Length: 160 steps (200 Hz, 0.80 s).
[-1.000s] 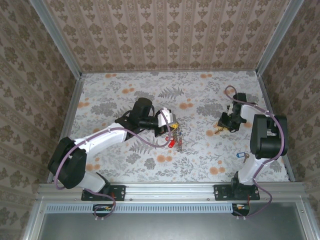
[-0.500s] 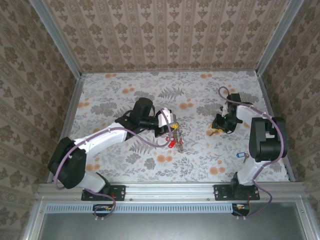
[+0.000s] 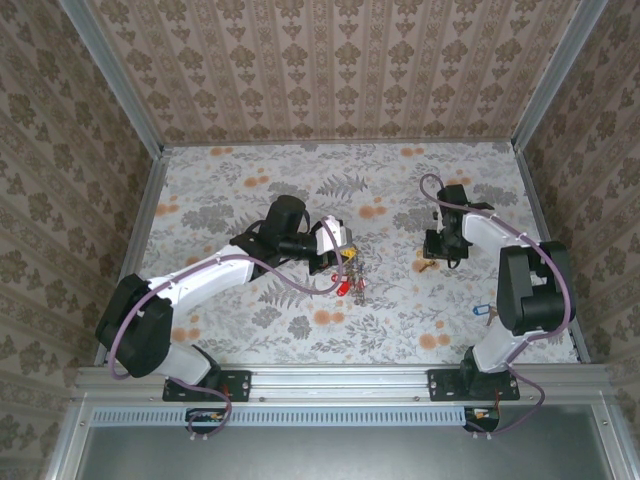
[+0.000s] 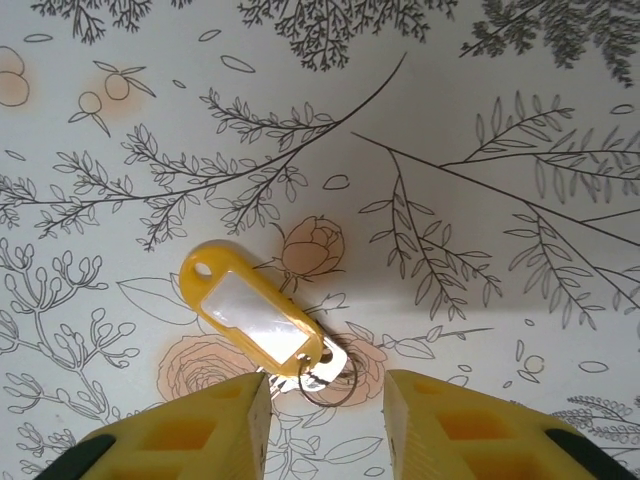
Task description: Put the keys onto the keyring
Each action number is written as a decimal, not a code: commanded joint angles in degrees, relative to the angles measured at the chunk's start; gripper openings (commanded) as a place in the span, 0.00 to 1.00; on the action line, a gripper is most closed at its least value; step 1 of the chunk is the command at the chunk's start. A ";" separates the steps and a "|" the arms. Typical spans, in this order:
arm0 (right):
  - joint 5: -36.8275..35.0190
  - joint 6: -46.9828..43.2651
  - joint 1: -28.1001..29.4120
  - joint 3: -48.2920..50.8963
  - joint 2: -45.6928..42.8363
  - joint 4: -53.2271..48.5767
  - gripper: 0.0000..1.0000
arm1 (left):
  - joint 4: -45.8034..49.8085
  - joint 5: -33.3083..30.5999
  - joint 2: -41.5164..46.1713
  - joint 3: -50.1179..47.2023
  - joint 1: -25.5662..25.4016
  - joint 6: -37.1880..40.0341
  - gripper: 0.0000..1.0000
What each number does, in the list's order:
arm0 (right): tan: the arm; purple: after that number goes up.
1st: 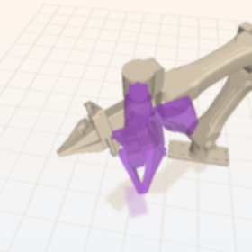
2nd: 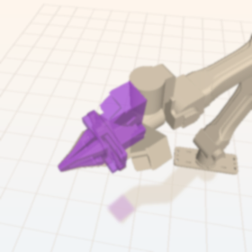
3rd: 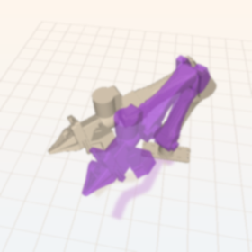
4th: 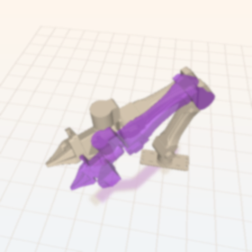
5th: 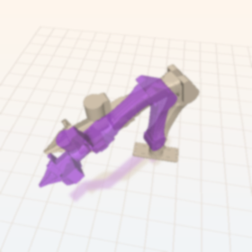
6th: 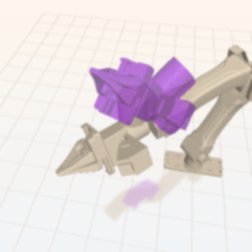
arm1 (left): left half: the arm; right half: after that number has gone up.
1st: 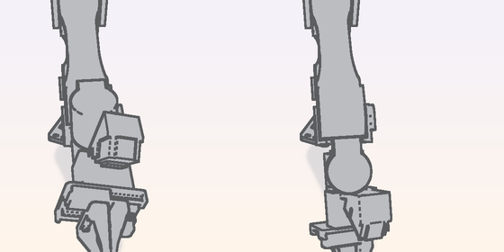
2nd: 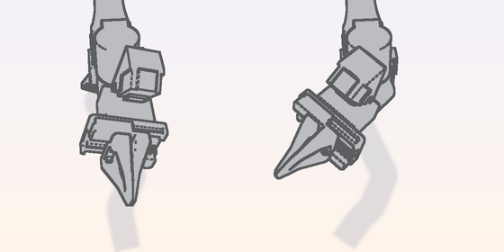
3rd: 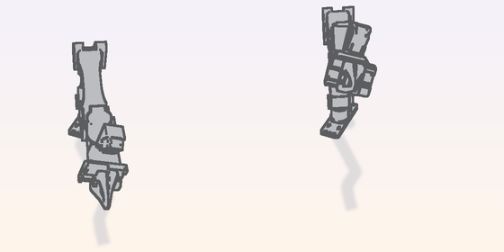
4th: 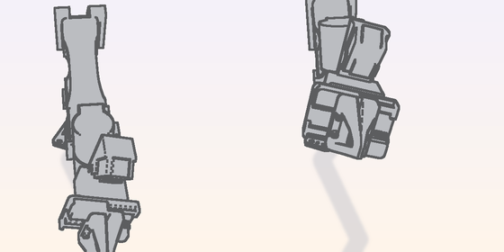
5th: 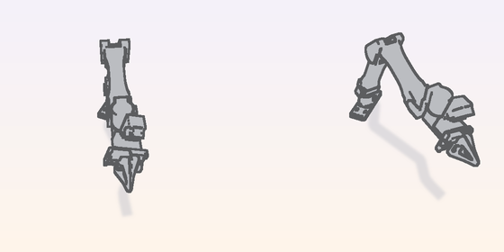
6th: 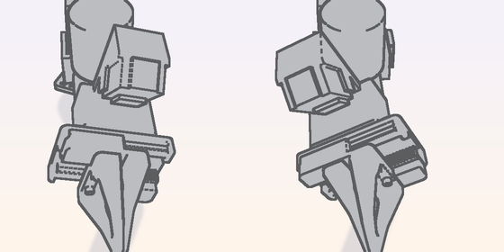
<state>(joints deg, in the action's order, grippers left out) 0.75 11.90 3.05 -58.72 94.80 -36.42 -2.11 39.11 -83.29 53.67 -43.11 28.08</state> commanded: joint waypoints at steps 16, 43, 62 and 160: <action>2.06 4.04 -1.45 0.51 -2.15 -0.79 0.43 | -1.47 0.80 1.44 1.86 -0.42 0.66 0.00; 2.39 5.53 -1.45 1.61 -0.61 -0.60 0.42 | -1.28 0.93 1.40 1.80 -0.38 0.83 0.00; 5.02 9.03 -2.90 3.44 -0.88 1.20 0.41 | -1.05 0.93 1.48 1.79 -0.39 1.06 0.00; 16.58 27.08 -7.24 11.59 -2.07 15.35 0.37 | -0.40 1.15 1.26 1.96 -0.31 1.81 0.00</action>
<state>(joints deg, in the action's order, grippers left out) 14.22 32.56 -4.43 -48.73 92.73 -25.32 -2.04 39.13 -83.29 53.67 -43.11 28.34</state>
